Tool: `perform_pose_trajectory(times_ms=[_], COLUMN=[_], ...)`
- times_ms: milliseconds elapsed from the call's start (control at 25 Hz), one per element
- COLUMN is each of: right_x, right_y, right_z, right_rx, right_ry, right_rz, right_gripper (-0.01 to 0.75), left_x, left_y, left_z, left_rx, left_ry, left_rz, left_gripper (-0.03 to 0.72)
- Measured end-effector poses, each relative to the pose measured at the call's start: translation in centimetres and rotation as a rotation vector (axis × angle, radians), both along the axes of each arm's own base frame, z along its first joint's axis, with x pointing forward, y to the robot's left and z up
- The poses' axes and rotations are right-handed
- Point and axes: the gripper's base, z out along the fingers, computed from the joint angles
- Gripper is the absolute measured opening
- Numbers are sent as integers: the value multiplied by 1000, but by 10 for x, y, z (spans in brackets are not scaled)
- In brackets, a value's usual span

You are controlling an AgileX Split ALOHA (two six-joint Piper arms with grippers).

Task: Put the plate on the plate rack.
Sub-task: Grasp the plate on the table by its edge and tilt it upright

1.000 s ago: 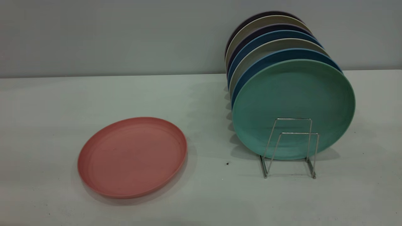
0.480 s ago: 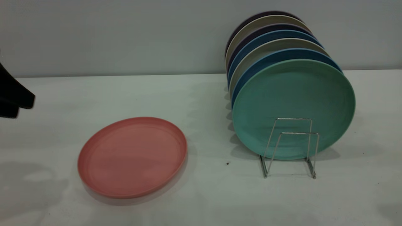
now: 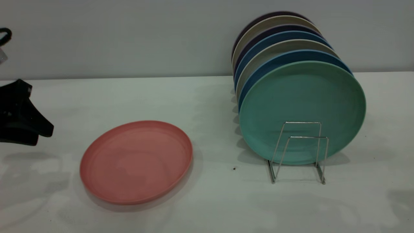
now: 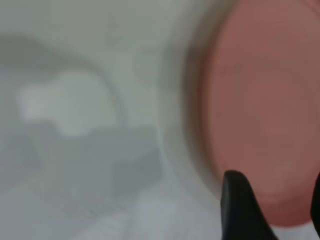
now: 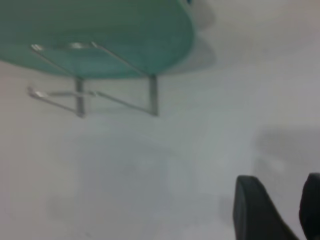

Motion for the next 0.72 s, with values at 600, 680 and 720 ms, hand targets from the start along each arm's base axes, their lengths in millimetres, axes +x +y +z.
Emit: perform_pose_trajectory(times_ms=[600,680,720], right_x=[25,27,29], right_y=[-10,-10,-11], right_z=[-15,-14,-13], right_rx=[59,57,56], right_ry=[-23,-30,-35], right_rz=[22,23,24], right_gripper=[243,243,243], left_x=[39,44,45], left_y=[-28,-30,-30], left_z=[-37,-39,-40], left_rx=[34,44,48], left_ry=[39,40,46], left_rz=[-54,-54,-54], left_gripper=[377,377,377])
